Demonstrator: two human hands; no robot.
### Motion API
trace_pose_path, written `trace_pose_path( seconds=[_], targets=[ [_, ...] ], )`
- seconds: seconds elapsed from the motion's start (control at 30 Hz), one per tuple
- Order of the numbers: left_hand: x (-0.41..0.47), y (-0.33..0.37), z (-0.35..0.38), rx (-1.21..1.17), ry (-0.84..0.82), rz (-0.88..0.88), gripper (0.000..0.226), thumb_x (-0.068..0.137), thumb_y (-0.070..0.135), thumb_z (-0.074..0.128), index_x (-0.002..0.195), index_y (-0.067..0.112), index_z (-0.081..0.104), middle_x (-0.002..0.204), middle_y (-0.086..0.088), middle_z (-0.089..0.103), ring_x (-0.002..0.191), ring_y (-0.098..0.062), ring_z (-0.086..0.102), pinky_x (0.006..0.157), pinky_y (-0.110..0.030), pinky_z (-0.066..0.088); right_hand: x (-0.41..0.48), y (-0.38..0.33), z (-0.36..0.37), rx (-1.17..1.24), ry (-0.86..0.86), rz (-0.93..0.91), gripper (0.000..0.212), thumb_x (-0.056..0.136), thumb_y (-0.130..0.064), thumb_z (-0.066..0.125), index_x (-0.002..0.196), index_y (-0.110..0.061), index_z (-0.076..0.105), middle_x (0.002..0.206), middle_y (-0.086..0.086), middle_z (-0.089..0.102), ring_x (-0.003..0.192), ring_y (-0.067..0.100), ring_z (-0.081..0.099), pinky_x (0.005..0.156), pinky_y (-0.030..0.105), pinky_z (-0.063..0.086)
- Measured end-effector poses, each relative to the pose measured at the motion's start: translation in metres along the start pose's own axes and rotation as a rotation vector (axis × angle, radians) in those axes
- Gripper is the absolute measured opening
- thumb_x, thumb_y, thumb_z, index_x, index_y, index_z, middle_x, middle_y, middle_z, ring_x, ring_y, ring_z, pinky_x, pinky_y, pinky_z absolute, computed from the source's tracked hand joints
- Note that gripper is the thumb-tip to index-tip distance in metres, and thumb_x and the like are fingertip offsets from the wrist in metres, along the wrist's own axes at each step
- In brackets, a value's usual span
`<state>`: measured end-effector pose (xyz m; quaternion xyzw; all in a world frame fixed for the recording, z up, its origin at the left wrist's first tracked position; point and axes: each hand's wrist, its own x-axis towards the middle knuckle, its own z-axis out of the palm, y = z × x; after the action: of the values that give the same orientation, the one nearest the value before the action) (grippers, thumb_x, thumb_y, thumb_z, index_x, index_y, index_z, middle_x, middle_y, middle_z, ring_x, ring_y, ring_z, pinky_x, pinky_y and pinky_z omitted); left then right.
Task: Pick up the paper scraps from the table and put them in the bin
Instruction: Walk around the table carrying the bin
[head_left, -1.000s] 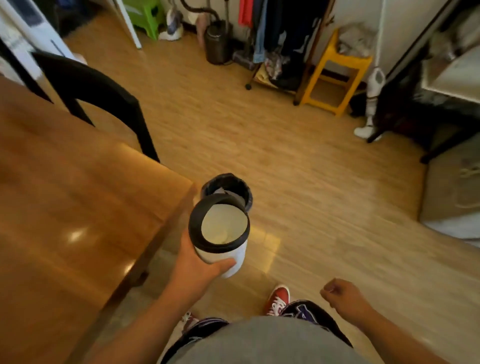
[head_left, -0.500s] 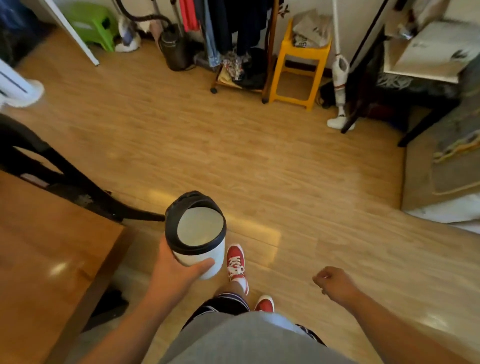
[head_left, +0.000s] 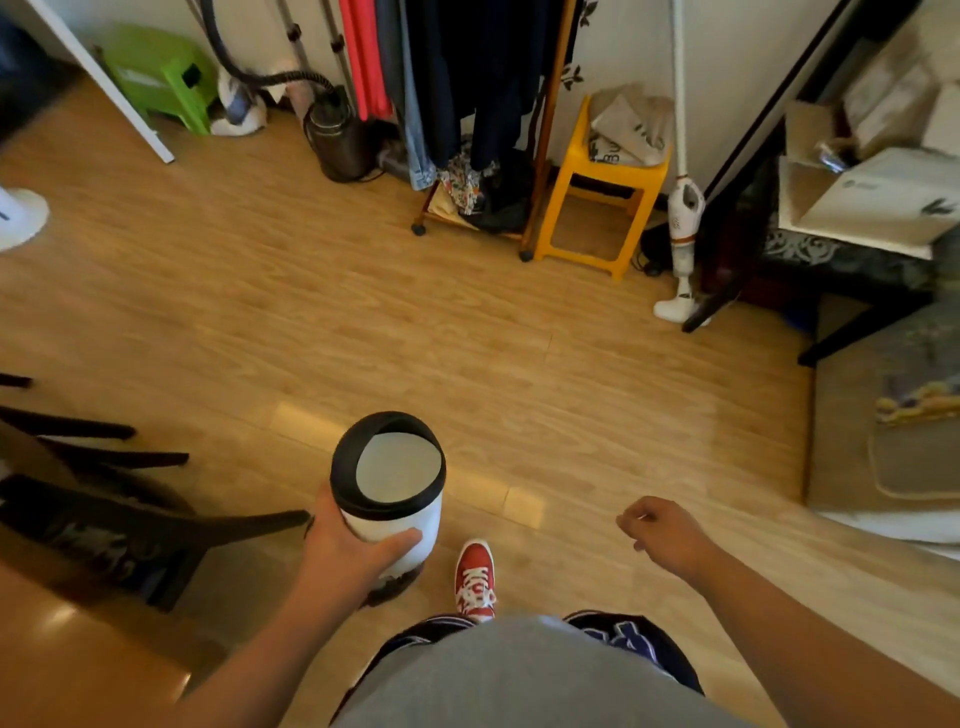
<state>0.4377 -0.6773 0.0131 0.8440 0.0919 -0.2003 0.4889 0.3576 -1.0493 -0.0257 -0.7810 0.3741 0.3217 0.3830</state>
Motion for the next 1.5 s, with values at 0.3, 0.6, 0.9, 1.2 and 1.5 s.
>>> trace_pose_path(
  seconds=[0.3,0.6,0.9,1.2,1.5],
  targets=[
    [0.110,0.107,0.070,-0.084,-0.099,0.108,0.108,0.058,0.027,0.098,0.141,0.038,0.031,0.122,0.029,0.050,0.106,0.016,0.052,0.080,-0.010,0.043,0.066,0.042,-0.081,-0.005,0.023,0.233,0.023,0.087,-0.032,0.069,0.085,-0.010,0.066,0.074,0.015,0.069,0.058,0.026,0.060,0.053,0.030,0.040],
    [0.205,0.164,0.094,-0.151,0.052,-0.007,0.108,0.062,0.024,0.099,0.144,0.039,0.030,0.124,0.023,0.053,0.110,0.000,0.058,0.086,-0.024,0.049,0.176,-0.057,-0.174,-0.281,-0.114,0.124,0.023,0.091,-0.029,0.061,0.073,-0.016,0.058,0.082,0.009,0.064,0.074,0.023,0.057,0.070,0.029,0.046],
    [0.194,0.120,0.028,-0.277,0.507,-0.238,0.105,0.057,0.035,0.100,0.138,0.048,0.035,0.122,0.028,0.054,0.108,0.005,0.056,0.091,-0.027,0.049,0.248,-0.328,-0.145,-0.659,-0.280,-0.322,0.023,0.094,-0.034,0.058,0.083,-0.013,0.057,0.095,0.012,0.066,0.094,0.029,0.063,0.077,0.030,0.045],
    [0.201,0.054,-0.058,-0.426,0.811,-0.435,0.105,0.051,0.044,0.100,0.139,0.037,0.043,0.127,0.017,0.061,0.114,-0.005,0.060,0.094,-0.034,0.050,0.258,-0.534,0.004,-0.861,-0.426,-0.600,0.024,0.090,-0.037,0.061,0.099,-0.015,0.065,0.098,0.003,0.066,0.086,0.021,0.065,0.073,0.032,0.047],
    [0.283,0.062,-0.146,-0.467,0.849,-0.393,0.104,0.060,0.028,0.100,0.142,0.036,0.036,0.130,0.011,0.057,0.119,-0.013,0.056,0.099,-0.037,0.048,0.292,-0.631,0.021,-0.948,-0.348,-0.589,0.018,0.088,-0.031,0.066,0.090,-0.014,0.065,0.090,0.006,0.068,0.082,0.022,0.064,0.075,0.032,0.049]
  ],
)
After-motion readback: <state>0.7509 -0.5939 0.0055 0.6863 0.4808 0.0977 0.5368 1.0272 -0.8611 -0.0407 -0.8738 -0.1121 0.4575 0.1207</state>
